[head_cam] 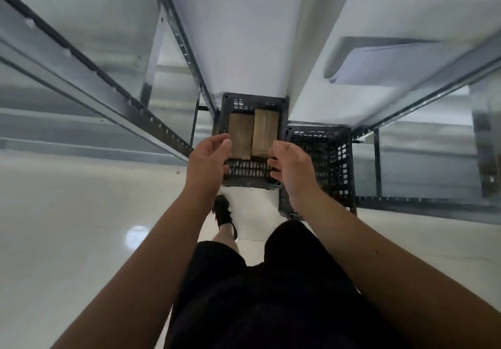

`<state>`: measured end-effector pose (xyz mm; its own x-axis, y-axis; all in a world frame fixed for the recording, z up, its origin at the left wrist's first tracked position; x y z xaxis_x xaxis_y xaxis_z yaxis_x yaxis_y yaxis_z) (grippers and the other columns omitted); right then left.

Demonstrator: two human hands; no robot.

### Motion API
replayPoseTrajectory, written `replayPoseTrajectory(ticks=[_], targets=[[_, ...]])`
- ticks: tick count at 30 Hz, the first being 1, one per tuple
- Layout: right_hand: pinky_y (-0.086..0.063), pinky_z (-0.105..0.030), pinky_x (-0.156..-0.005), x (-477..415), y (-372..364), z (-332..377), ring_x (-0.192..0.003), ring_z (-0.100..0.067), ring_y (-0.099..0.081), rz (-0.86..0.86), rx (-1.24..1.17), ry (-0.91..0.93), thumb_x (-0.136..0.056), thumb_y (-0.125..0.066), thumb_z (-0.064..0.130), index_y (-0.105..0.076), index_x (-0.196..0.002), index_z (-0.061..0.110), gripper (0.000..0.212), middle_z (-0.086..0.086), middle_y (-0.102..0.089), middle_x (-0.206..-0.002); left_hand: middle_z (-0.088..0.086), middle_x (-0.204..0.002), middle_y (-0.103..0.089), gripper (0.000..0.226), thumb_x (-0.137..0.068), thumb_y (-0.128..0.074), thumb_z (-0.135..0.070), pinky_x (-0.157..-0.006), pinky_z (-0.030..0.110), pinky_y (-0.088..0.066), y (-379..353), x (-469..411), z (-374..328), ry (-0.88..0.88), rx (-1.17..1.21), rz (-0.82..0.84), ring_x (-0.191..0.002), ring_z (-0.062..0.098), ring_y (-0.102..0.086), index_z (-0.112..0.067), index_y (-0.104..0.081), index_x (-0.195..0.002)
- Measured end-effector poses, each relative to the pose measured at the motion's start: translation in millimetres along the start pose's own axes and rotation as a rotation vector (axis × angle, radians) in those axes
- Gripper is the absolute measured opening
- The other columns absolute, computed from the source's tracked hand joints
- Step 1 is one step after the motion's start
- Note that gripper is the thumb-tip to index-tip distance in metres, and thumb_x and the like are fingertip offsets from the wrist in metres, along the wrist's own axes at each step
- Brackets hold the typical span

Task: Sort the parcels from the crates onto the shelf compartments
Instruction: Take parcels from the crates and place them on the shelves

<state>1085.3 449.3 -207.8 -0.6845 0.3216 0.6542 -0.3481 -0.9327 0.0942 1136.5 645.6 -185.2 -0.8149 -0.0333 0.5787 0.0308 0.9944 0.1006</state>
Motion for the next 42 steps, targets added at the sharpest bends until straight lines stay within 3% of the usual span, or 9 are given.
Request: replayPoseTrajectory(ticks=[3, 7, 12, 22, 26, 30, 33, 39, 42], targets=[[-0.054, -0.064, -0.1, -25.5, -16.8, 1.5, -0.092, -0.028, -0.059, -0.062, -0.009, -0.061, -0.105, -0.059, 0.032, -0.07, -0.109, 0.005, 0.029, -0.006, -0.061, -0.098, 0.004, -0.124, -0.072, 0.01, -0.106, -0.062, -0.024, -0.088, 0.038, -0.059, 7.6, -49.1, -9.8, 0.054, -0.047, 0.049, -0.118, 0.022, -0.068, -0.027, -0.07, -0.112], [-0.056, -0.059, -0.102, -62.9, -17.6, -5.8, -0.097, -0.02, -0.064, -0.163, -0.063, -0.161, -0.102, -0.063, 0.033, -0.068, -0.106, 0.033, 0.006, 0.003, -0.066, -0.096, 0.009, -0.127, -0.07, 0.017, -0.102, -0.064, -0.021, -0.109, 0.05, -0.052, 0.5, -99.3, -0.4, 0.157, -0.077, 0.162, -0.126, 0.028, -0.066, -0.02, -0.067, -0.118], [-0.058, -0.046, -0.104, -128.3, -13.0, -34.6, -0.095, -0.01, -0.064, -0.19, -0.064, -0.272, -0.104, -0.063, 0.035, -0.064, -0.137, 0.022, 0.035, 0.008, -0.068, -0.103, 0.004, -0.118, -0.07, 0.011, -0.107, -0.06, -0.019, -0.095, 0.031, -0.055, -19.9, -139.3, 27.8, 0.271, -0.147, 0.17, -0.116, 0.016, -0.067, -0.02, -0.066, -0.115], [-0.056, -0.045, -0.102, -232.2, 14.8, -128.5, -0.106, -0.016, -0.065, -0.171, -0.069, -0.476, -0.104, -0.064, 0.034, -0.062, -0.141, 0.021, 0.039, 0.004, -0.068, -0.113, -0.007, -0.113, -0.07, 0.015, -0.105, -0.061, -0.031, -0.102, 0.041, -0.054, -55.4, -206.8, 120.3, 0.454, -0.309, 0.12, -0.117, 0.017, -0.066, -0.03, -0.067, -0.119], [-0.054, -0.046, -0.102, -273.2, 13.2, -177.9, -0.121, -0.021, -0.061, -0.142, -0.043, -0.535, -0.101, -0.062, 0.037, -0.059, -0.143, 0.025, 0.044, 0.005, -0.065, -0.127, -0.007, -0.106, -0.067, 0.006, -0.105, -0.061, -0.032, -0.096, 0.038, -0.054, -69.0, -245.6, 159.1, 0.527, -0.335, 0.121, -0.109, 0.018, -0.065, -0.035, -0.064, -0.1], [-0.053, -0.044, -0.099, -305.3, 1.3, -200.0, -0.11, -0.017, -0.062, -0.142, 0.016, -0.524, -0.098, -0.068, 0.033, -0.063, -0.131, 0.019, 0.036, 0.008, -0.065, -0.108, -0.005, -0.091, -0.064, 0.014, -0.103, -0.062, -0.035, -0.092, 0.039, -0.054, -84.7, -296.2, 199.1, 0.567, -0.39, 0.174, -0.094, 0.019, -0.06, -0.029, -0.065, -0.115], [-0.052, -0.044, -0.104, -334.3, -8.4, -213.6, -0.11, -0.022, -0.063, -0.15, 0.089, -0.506, -0.103, -0.066, 0.027, -0.063, -0.137, 0.013, 0.037, 0.01, -0.061, -0.098, -0.007, -0.097, -0.067, 0.02, -0.103, -0.062, -0.038, -0.101, 0.044, -0.055, -96.3, -339.8, 229.5, 0.554, -0.418, 0.215, -0.095, 0.015, -0.064, -0.031, -0.065, -0.122], [-0.042, -0.031, -0.102, -411.3, -30.0, -249.8, -0.138, -0.021, -0.053, -0.126, 0.214, -0.462, -0.104, -0.065, 0.037, -0.048, -0.157, 0.022, 0.058, 0.0, -0.054, -0.155, -0.007, -0.121, -0.069, 0.022, -0.102, -0.063, -0.039, -0.109, 0.045, -0.051, -115.1, -419.0, 292.2, 0.542, -0.474, 0.222, -0.117, 0.02, -0.065, -0.034, -0.069, -0.122], [-0.041, -0.029, -0.092, -448.3, -33.4, -265.4, -0.12, -0.014, -0.055, -0.136, 0.251, -0.439, -0.104, -0.064, 0.037, -0.041, -0.162, 0.023, 0.063, 0.001, -0.051, -0.158, -0.005, -0.107, -0.067, 0.024, -0.105, -0.062, -0.036, -0.092, 0.036, -0.053, -126.6, -446.8, 319.9, 0.569, -0.467, 0.216, -0.1, 0.015, -0.064, -0.028, -0.067, -0.127]])
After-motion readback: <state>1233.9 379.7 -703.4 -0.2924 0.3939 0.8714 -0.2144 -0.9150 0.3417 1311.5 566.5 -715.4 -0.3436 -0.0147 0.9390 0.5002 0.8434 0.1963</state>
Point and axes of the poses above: each hand's wrist, its own x-axis away from the middle knuckle, its own y-axis out of the back of the hand, z = x × y, the point moved 9 cm from there along -x, towards the middle knuckle
